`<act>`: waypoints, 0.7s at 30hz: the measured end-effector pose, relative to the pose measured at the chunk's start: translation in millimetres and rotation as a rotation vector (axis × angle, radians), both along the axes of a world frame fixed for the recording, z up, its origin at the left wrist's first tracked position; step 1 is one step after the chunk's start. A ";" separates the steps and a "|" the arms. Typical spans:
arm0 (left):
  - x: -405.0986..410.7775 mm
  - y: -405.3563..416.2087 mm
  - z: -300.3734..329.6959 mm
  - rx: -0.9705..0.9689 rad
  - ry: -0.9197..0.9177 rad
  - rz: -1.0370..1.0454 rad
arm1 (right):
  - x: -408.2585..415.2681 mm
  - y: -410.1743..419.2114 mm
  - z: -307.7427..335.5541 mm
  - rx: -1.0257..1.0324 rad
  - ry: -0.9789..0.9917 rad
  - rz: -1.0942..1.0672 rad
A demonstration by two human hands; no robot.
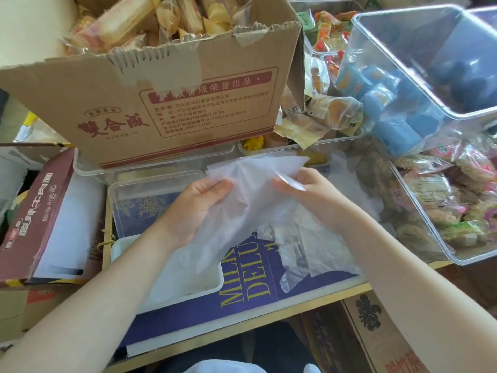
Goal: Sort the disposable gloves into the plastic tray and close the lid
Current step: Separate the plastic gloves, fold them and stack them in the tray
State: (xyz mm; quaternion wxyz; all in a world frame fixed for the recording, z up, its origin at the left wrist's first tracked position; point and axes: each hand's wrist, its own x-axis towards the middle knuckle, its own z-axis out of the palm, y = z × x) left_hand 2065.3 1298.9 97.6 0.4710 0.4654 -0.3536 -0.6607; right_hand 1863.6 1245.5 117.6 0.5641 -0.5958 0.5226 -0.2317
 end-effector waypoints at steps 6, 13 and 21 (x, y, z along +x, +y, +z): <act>-0.8 -8.9 -7.1 0.111 -0.187 0.097 | -2.3 -7.3 -7.2 0.050 -0.131 -0.116; -11.6 3.2 -7.7 0.046 -0.345 -0.096 | -11.1 -14.1 -23.3 0.019 -0.010 -0.345; -16.5 -0.8 -13.1 0.003 -0.394 -0.114 | -43.8 -21.4 -26.7 -0.184 0.072 -0.133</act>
